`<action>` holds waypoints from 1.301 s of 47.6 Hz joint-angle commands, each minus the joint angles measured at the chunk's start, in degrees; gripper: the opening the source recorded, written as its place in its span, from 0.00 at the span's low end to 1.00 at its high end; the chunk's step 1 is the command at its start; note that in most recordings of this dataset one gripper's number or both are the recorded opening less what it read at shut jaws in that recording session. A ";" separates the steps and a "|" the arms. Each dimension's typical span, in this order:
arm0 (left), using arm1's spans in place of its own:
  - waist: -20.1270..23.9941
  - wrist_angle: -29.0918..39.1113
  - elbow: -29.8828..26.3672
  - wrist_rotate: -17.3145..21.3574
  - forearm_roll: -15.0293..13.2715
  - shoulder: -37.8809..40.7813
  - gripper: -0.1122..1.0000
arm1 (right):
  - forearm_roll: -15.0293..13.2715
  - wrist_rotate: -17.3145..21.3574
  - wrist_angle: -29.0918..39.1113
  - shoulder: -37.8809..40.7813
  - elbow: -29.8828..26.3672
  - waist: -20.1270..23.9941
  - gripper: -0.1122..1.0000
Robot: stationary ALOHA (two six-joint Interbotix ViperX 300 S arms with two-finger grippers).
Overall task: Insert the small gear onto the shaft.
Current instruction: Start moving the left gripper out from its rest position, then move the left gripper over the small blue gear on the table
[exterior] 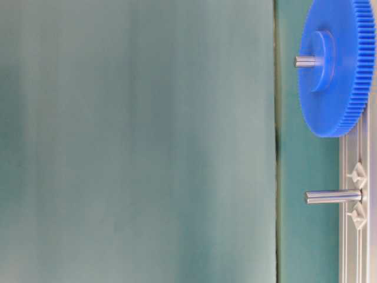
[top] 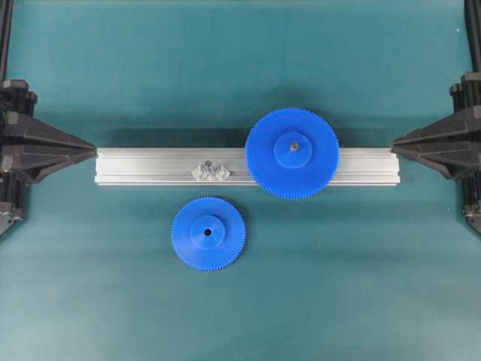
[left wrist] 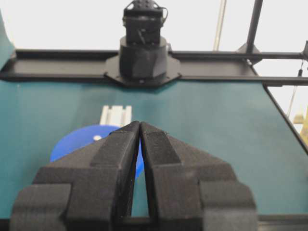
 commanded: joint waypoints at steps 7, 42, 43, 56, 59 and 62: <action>-1.05 3.78 -1.41 -4.22 0.70 0.97 0.12 | 2.46 1.49 2.37 0.53 -0.35 0.09 0.22; -3.52 16.96 -11.07 -5.19 0.79 14.06 0.10 | 1.85 5.27 21.97 0.97 -3.87 -2.29 0.12; -3.52 16.96 -11.43 -5.19 0.79 14.68 0.10 | 1.85 5.27 21.97 0.97 -3.87 -2.37 0.12; -4.13 21.18 -16.52 -5.27 0.79 20.57 0.10 | 1.85 5.27 22.68 1.05 -3.87 -2.81 0.12; -4.31 22.15 -17.49 -5.27 0.79 21.88 0.10 | 1.85 5.27 22.85 1.14 -3.87 -2.99 0.12; -4.48 23.12 -18.46 -5.36 0.79 23.29 0.10 | 1.85 5.19 22.94 1.23 -3.87 -3.43 0.12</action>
